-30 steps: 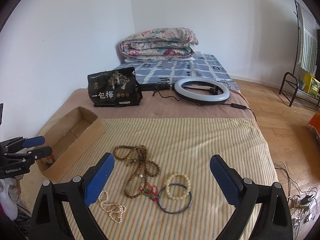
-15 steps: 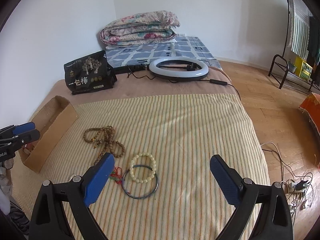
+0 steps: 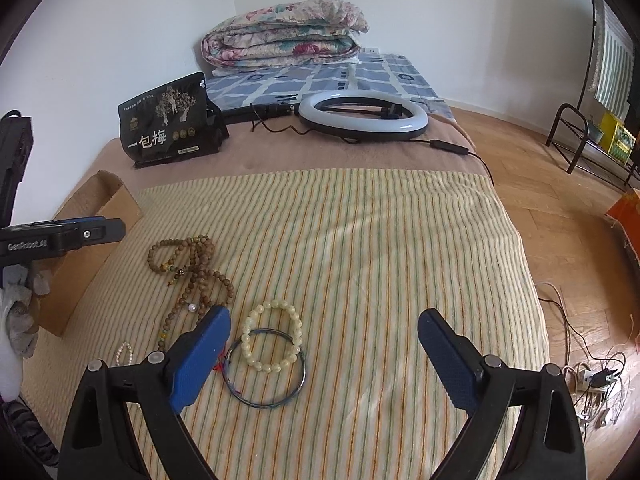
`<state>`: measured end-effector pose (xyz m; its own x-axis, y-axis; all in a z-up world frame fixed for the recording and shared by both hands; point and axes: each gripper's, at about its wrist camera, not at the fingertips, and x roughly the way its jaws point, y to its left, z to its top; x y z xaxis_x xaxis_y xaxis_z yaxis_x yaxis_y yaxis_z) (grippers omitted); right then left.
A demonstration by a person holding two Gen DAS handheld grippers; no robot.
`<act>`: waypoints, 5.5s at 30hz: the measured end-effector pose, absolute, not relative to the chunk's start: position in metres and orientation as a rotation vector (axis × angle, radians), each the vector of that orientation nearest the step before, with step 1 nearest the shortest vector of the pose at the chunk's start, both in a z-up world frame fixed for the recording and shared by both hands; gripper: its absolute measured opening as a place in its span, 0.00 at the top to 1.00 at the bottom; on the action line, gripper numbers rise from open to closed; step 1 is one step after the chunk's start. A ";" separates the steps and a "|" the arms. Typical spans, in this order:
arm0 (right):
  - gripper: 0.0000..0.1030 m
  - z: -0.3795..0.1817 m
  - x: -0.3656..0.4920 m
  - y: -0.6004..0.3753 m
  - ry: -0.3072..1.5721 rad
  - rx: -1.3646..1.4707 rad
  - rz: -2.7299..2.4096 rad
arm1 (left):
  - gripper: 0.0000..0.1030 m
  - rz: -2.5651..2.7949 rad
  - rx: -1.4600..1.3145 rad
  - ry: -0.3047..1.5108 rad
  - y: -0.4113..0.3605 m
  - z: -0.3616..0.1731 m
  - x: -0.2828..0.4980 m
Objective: Organize jewelry
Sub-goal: 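Move both tools back over the remaining jewelry on the bed, then grasp the brown bead mala with the left tool while the right tool grasps the white bead bracelet, then lift and carry the mala and bracelet over the cardboard box with both tools, then open both tools to drop the mala and bracelet into the box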
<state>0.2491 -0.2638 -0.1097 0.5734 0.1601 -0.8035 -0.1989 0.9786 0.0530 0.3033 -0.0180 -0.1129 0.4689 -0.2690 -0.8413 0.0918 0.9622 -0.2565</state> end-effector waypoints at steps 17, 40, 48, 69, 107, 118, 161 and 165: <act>0.11 -0.134 0.269 -0.259 0.980 -0.069 0.223 | 0.31 -0.206 -0.282 1.227 -0.019 -0.180 0.358; 0.49 -0.161 0.283 -0.260 1.111 -0.026 0.256 | 0.30 -0.281 -0.114 1.227 -0.074 -0.177 0.339; 0.61 -0.170 0.285 -0.243 1.133 -0.078 0.308 | 0.30 -0.262 -0.007 1.195 -0.093 -0.182 0.331; 0.95 -0.181 0.294 -0.232 1.134 -0.055 0.297 | 0.81 -0.300 0.061 1.132 -0.110 -0.182 0.334; 0.95 -0.073 0.252 -0.226 0.880 0.030 0.299 | 0.85 -0.344 -0.116 0.860 -0.054 -0.049 0.259; 0.95 -0.051 0.250 -0.177 0.816 0.086 0.360 | 0.85 -0.247 -0.157 0.805 0.011 -0.027 0.238; 0.91 -0.095 0.295 0.025 0.843 0.085 0.652 | 0.85 0.065 -0.224 0.834 0.200 -0.052 0.223; 0.65 -0.093 0.295 0.023 0.833 0.085 0.635 | 0.72 0.056 -0.215 0.864 0.195 -0.059 0.229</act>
